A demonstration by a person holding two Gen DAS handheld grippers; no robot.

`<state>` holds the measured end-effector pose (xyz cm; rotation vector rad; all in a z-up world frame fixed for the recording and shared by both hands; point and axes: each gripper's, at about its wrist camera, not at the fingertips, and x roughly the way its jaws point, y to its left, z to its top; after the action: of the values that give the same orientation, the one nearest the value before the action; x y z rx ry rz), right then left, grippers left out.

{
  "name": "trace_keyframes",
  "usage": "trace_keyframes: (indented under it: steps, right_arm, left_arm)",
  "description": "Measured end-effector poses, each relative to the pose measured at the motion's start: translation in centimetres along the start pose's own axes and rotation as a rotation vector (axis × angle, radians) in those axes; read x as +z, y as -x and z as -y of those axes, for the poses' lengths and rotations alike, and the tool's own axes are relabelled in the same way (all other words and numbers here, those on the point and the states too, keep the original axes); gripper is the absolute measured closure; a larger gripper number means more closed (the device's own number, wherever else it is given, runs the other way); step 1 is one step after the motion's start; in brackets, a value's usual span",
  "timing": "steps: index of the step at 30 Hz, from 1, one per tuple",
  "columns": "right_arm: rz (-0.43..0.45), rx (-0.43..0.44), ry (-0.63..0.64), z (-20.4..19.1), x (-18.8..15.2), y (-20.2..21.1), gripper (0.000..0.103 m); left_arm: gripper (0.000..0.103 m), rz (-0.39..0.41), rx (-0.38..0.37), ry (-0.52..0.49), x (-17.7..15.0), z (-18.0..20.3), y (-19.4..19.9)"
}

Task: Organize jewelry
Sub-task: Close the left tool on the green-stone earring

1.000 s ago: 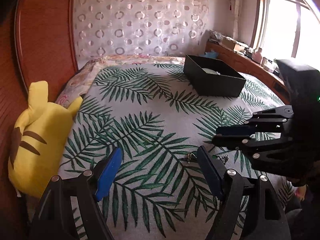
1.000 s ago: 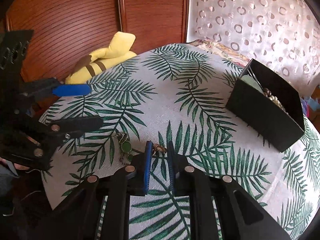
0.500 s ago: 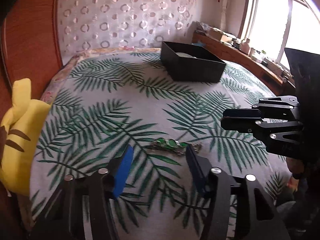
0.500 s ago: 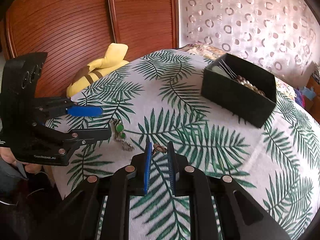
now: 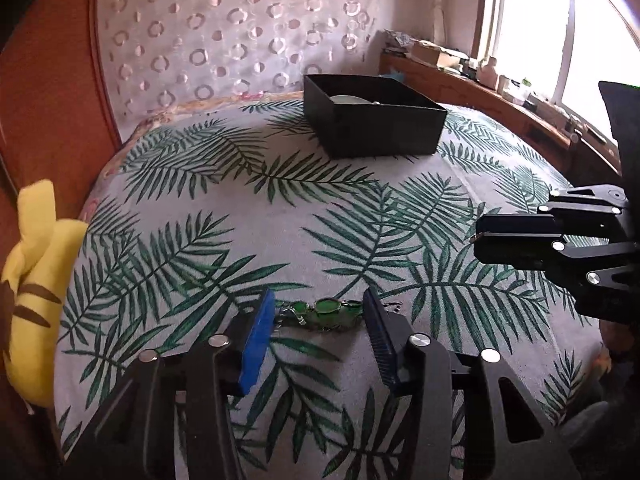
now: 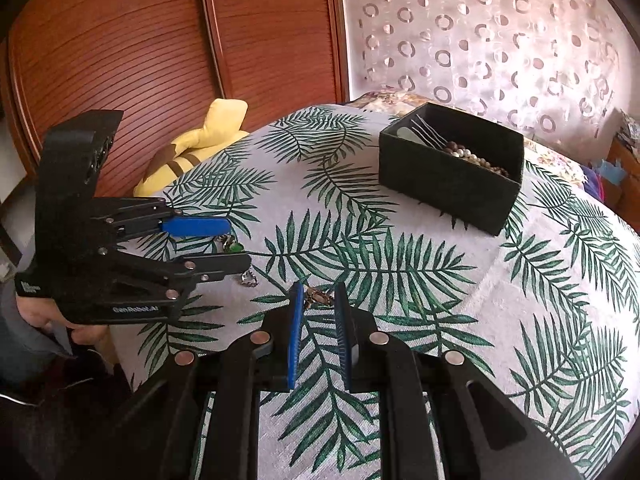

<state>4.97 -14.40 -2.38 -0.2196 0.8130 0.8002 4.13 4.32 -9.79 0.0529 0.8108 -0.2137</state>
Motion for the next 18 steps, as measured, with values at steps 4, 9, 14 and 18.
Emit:
trace_keyframes:
  steps: [4,9,14,18]
  right_arm:
    - [0.002,-0.003,-0.005,0.3,-0.3,0.2,0.086]
    - [0.005,-0.01,-0.013,0.5,-0.4,0.3,0.086]
    - [0.007,-0.013,-0.023,0.9,-0.6,0.4,0.086]
    - [0.009,-0.015,-0.024,1.0,-0.7,0.5,0.086]
  left_arm:
    - [0.093,0.002,-0.016,-0.022,0.0,0.7,0.0]
    - [0.098,0.003,-0.014,-0.041,0.0,1.2,-0.1]
    - [0.098,0.009,-0.018,-0.058,0.0,1.3,-0.3]
    - [0.098,0.034,-0.035,-0.04,0.4,1.3,0.1]
